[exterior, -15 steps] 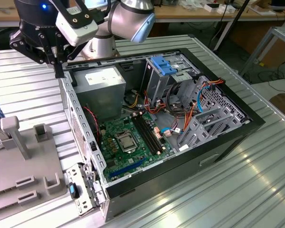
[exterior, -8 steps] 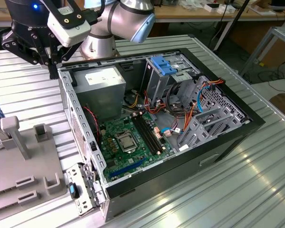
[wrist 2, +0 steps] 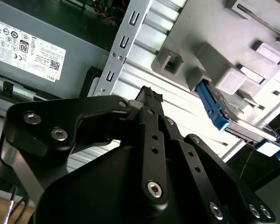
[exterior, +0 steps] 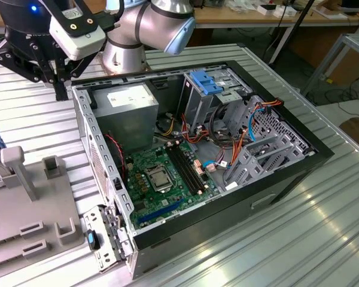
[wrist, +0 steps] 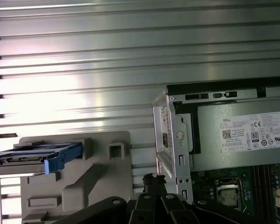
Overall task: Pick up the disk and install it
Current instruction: 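Reach for the disk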
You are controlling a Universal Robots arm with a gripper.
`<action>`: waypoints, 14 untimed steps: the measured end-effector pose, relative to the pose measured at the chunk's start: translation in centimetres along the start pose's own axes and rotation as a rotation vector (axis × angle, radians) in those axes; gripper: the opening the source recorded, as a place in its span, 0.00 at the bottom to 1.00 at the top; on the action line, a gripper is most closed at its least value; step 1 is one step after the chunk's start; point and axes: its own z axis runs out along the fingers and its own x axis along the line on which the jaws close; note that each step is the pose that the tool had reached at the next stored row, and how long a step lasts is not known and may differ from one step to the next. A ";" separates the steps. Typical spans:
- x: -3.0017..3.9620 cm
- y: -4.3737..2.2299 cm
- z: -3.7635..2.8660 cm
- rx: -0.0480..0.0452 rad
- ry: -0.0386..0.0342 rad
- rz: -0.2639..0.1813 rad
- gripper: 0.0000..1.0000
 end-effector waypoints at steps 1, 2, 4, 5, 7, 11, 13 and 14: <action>0.11 -0.01 0.00 0.0000 0.0000 0.000 0.11; 0.23 -0.01 -0.01 0.0000 0.0000 0.000 0.11; 0.61 -0.04 -0.01 0.0000 0.0000 0.000 0.11; 0.79 -0.06 -0.01 0.0001 0.0000 0.000 0.11; 1.00 -0.07 -0.02 0.0001 0.0001 0.000 0.11; 1.59 -0.12 -0.03 0.0000 0.0000 0.000 0.11; 1.91 -0.14 -0.04 0.0001 0.0000 0.000 0.11; 2.01 -0.15 -0.03 0.0000 0.0000 0.000 0.11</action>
